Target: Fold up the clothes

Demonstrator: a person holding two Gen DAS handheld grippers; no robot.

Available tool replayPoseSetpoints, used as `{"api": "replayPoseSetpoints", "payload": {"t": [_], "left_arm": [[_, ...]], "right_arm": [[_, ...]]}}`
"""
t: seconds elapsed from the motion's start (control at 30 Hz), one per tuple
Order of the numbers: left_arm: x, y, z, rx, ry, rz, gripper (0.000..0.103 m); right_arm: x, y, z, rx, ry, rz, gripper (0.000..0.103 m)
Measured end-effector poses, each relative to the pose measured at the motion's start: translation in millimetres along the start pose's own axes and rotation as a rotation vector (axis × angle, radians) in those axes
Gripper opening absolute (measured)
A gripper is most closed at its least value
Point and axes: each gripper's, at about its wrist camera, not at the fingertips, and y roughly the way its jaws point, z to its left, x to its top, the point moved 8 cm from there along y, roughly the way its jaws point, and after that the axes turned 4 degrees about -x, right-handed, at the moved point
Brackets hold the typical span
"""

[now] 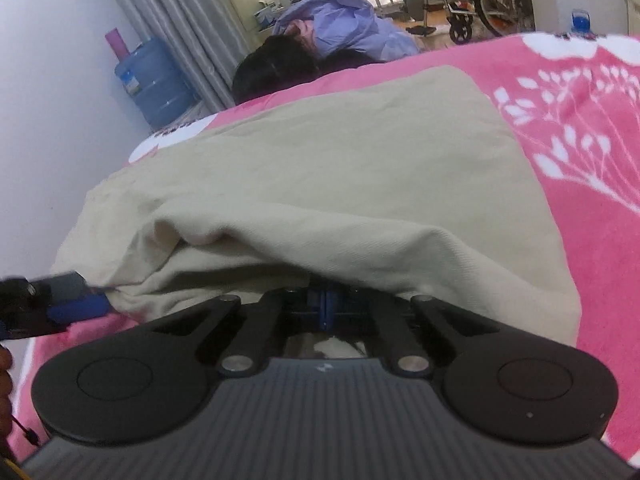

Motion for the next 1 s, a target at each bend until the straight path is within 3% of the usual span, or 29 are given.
{"api": "replayPoseSetpoints", "payload": {"t": [0.17,0.3,0.47,0.5,0.57,0.63,0.83,1.0], "left_arm": [[13,-30,35,0.041,-0.142,-0.097,0.055],[24,-38,51,0.027,-0.237,-0.139,0.052],[28,-34,60,0.061,-0.295,-0.144,0.032],[28,-33,61,0.076,-0.298,-0.143,0.028],[29,-34,59,0.095,-0.288,-0.146,0.01],[33,-39,52,0.114,-0.257,-0.148,0.005],[70,-66,24,0.062,-0.22,-0.197,0.004],[77,-68,22,0.128,-0.166,-0.166,0.004]], "right_arm": [[1,2,-2,0.005,0.026,0.005,0.0],[-1,2,0,0.004,0.039,0.007,0.0],[-2,3,0,0.002,0.049,0.006,0.0],[-3,2,-1,0.001,0.049,0.006,0.0],[-3,2,-1,0.002,0.049,0.007,0.0],[-3,2,-1,0.003,0.049,0.009,0.0],[-3,1,0,-0.001,0.041,0.01,0.0],[-5,0,-1,-0.002,0.043,0.008,0.0]]}}
